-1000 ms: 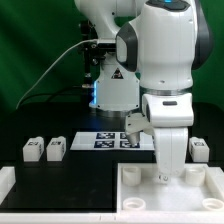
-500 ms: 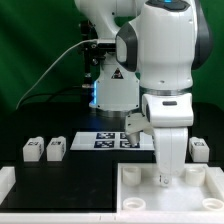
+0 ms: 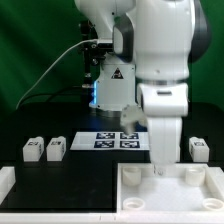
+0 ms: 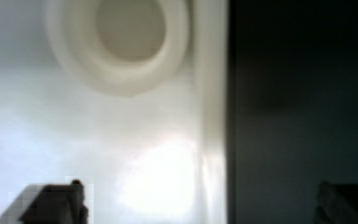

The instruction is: Assemble one leg

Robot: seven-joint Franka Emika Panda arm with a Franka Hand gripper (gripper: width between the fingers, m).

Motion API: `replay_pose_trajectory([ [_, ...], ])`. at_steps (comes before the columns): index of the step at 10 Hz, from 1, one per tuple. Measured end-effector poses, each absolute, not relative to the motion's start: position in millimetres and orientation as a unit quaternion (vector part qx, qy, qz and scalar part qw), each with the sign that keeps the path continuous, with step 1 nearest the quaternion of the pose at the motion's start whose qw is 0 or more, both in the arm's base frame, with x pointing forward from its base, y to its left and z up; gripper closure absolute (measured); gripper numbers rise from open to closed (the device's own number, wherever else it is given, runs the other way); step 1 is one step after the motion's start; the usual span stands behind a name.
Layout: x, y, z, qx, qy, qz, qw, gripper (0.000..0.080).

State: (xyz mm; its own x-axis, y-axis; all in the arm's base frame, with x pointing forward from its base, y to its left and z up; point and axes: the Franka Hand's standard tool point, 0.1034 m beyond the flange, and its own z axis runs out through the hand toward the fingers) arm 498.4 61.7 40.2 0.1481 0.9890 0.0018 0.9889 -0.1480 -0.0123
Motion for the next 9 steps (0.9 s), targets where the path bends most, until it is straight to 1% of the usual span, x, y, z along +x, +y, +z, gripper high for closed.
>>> replay_pose_trajectory([
  [1, 491.8, 68.2, 50.1, -0.767, -0.641, 0.001, 0.002, 0.0151],
  [2, 484.6, 79.1, 56.2, -0.794, -0.608, 0.0, 0.001, 0.0151],
  [3, 477.6, 92.7, 58.2, -0.856, -0.516, -0.001, 0.01, 0.0151],
  [4, 472.8, 113.5, 58.6, -0.908, -0.418, 0.0, 0.018, 0.0151],
  [5, 476.3, 133.6, 63.7, -0.932, -0.361, -0.004, 0.018, 0.0151],
  [6, 482.0, 147.7, 67.6, -0.956, -0.292, -0.017, 0.023, 0.0151],
  [7, 477.0, 155.7, 61.2, -0.966, -0.251, -0.053, 0.032, 0.0151],
  [8, 465.9, 151.7, 57.0, -0.978, -0.205, -0.03, 0.036, 0.0151],
  [9, 471.7, 154.0, 60.5, -0.984, -0.17, -0.034, 0.04, 0.0151],
])
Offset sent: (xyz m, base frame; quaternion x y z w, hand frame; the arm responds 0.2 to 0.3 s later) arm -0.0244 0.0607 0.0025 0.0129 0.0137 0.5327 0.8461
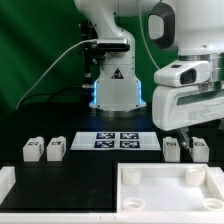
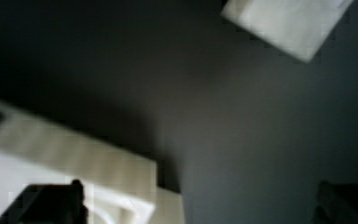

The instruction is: Assemble one leg

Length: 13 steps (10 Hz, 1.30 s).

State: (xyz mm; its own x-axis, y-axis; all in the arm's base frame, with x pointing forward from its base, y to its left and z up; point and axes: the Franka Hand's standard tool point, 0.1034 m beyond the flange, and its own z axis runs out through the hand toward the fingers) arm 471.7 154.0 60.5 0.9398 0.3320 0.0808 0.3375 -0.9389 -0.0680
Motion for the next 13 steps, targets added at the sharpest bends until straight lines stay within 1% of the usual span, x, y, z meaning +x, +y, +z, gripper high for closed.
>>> replay_pose_trajectory([
  [1, 464.9, 158.6, 58.7, -0.995, -0.087, -0.024, 0.047, 0.0151],
  [2, 448.0, 167.6, 56.9, -0.999, -0.016, 0.006, 0.042, 0.0151],
  [3, 439.9, 175.2, 58.6, -0.999, -0.001, 0.035, 0.033, 0.0151],
  [4, 436.0, 177.4, 56.1, -0.999, 0.006, 0.036, 0.033, 0.0151],
  [5, 428.6, 172.4, 50.0, -0.999, -0.006, 0.041, 0.033, 0.0151],
  [6, 422.5, 163.4, 46.0, -0.996, -0.022, 0.078, 0.031, 0.0151],
  [8, 422.4, 162.8, 49.4, -0.984, -0.027, 0.176, 0.02, 0.0151],
  [10, 421.3, 162.3, 46.2, -0.968, -0.027, 0.249, 0.012, 0.0151],
  [11, 408.2, 163.3, 42.7, -0.946, -0.015, 0.322, -0.004, 0.0151],
  [12, 405.9, 166.3, 36.0, -0.924, -0.013, 0.383, -0.012, 0.0151],
  [13, 407.6, 169.0, 29.6, -0.908, -0.012, 0.418, -0.015, 0.0151],
])
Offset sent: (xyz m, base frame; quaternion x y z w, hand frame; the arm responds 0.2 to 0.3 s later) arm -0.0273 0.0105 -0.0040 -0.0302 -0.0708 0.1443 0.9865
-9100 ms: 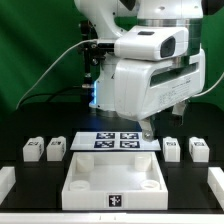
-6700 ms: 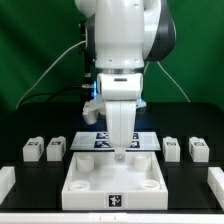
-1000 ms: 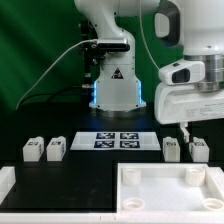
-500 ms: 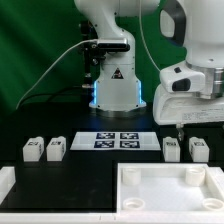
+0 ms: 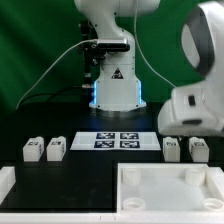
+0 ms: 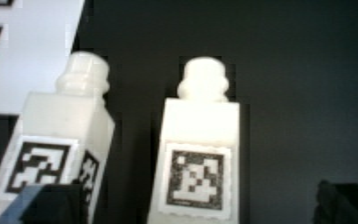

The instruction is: Assemble one leg

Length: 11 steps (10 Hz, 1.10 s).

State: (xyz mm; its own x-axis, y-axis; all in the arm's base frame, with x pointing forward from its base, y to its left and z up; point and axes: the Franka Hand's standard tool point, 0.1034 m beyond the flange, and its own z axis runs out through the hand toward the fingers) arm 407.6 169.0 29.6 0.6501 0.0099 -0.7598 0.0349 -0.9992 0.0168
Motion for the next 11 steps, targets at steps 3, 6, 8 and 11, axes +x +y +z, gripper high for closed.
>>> replay_pose_trajectory([
  [3, 411.2, 170.0, 27.7, 0.911, 0.013, -0.412, 0.013, 0.0151],
  [6, 407.6, 171.5, 22.2, 0.907, 0.007, -0.421, 0.017, 0.0151],
  [8, 402.5, 171.8, 10.8, 0.902, 0.004, -0.432, 0.018, 0.0151],
  [11, 398.8, 170.1, 6.9, 0.9, 0.004, -0.435, 0.018, 0.0151],
])
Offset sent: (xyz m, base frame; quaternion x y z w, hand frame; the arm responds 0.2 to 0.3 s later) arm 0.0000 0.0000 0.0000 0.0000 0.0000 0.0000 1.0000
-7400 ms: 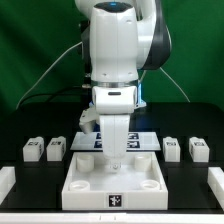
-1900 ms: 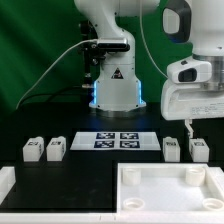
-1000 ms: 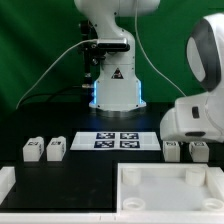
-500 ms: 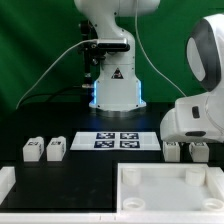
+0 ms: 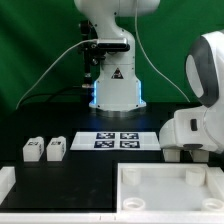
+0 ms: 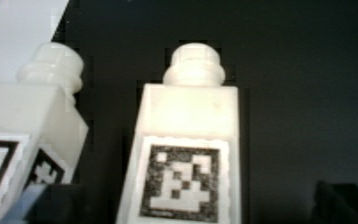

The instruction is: Assemble one leg

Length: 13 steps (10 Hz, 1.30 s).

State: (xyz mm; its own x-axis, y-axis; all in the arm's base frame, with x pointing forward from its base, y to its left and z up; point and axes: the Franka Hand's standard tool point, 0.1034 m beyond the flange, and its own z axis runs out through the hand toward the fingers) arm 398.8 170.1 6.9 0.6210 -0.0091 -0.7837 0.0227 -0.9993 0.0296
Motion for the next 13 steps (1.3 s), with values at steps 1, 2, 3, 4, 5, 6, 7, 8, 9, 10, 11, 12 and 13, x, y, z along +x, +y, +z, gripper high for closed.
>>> replay_pose_trajectory([
  [1, 398.8, 170.2, 6.9, 0.9, 0.004, -0.435, 0.018, 0.0267],
  [2, 398.8, 170.2, 6.9, 0.9, 0.004, -0.435, 0.018, 0.0415],
  [3, 398.8, 170.3, 7.1, 0.9, 0.004, -0.435, 0.018, 0.0415],
  [4, 398.8, 170.3, 7.0, 0.9, 0.004, -0.435, 0.018, 0.0508],
  [5, 398.8, 170.3, 7.0, 0.9, 0.004, -0.435, 0.018, 0.0508],
  [6, 398.8, 170.3, 7.0, 0.9, 0.004, -0.435, 0.018, 0.0508],
  [7, 398.7, 170.3, 7.0, 0.9, 0.004, -0.435, 0.018, 0.0508],
  [8, 398.8, 170.3, 7.0, 0.9, 0.004, -0.435, 0.018, 0.0508],
  [9, 398.8, 170.3, 7.0, 0.9, 0.005, -0.435, 0.018, 0.0508],
  [10, 402.1, 166.9, 8.6, 0.902, 0.023, -0.43, 0.02, 0.0508],
  [11, 415.7, 159.6, 21.9, 0.91, 0.057, -0.409, 0.029, 0.0508],
  [12, 432.6, 153.9, 47.9, 0.918, 0.079, -0.386, 0.031, 0.0507],
  [13, 443.1, 144.1, 75.1, 0.913, 0.093, -0.397, 0.027, 0.0507],
])
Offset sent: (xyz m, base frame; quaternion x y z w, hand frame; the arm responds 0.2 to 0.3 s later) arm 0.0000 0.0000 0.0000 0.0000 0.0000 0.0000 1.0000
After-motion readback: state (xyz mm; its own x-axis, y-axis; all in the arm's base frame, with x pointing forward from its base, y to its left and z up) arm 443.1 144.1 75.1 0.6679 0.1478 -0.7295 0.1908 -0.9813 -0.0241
